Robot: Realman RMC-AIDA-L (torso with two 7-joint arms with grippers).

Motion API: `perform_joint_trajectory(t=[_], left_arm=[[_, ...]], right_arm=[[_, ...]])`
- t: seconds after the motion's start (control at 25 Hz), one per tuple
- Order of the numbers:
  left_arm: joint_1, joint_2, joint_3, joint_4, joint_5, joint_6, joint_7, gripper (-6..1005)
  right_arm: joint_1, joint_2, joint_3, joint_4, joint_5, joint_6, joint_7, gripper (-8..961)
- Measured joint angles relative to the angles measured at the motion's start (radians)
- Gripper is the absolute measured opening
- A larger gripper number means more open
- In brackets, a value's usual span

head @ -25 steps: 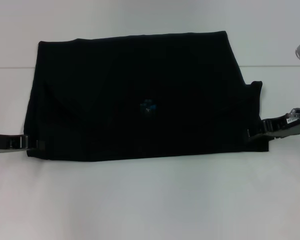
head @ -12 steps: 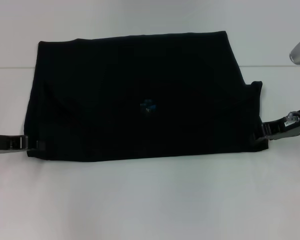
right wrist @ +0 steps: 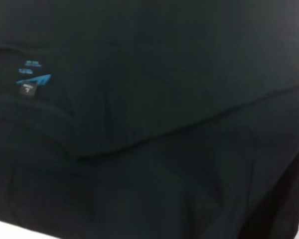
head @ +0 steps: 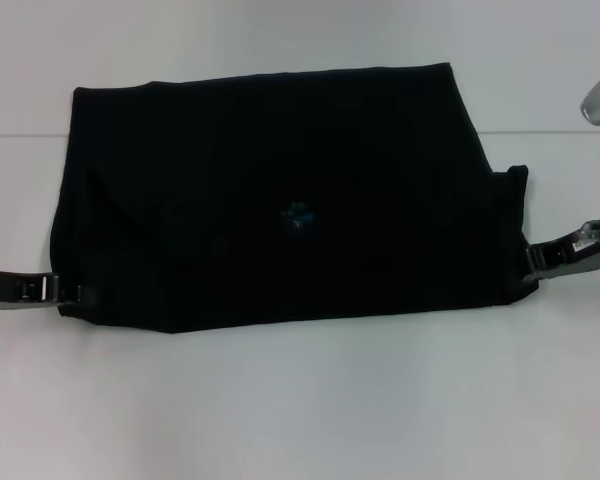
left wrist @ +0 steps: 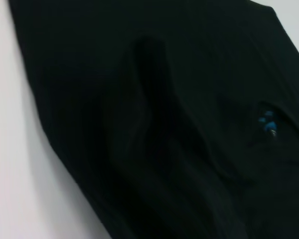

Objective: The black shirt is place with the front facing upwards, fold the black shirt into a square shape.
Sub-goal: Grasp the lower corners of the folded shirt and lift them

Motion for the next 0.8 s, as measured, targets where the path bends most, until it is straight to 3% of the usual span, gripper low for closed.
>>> perform_joint_trajectory(t=[0.2, 0.48, 0.8], left_arm=[[-0.005, 0.022, 0.001, -0.001, 0.016, 0.079, -0.011, 65], [-0.020, 0.047, -0.004, 0.002, 0.120, 0.309, -0.025, 69], [-0.035, 0.054, 0.021, 0.005, 0.199, 0.594, 0.003, 74]], right_arm=[[-0.010, -0.008, 0.002, -0.066, 0.001, -0.104, -0.021, 21], [-0.036, -0.038, 0.002, -0.112, -0.003, -0.376, -0.124, 21], [-0.080, -0.053, -0.008, -0.120, -0.005, -0.633, -0.282, 21]])
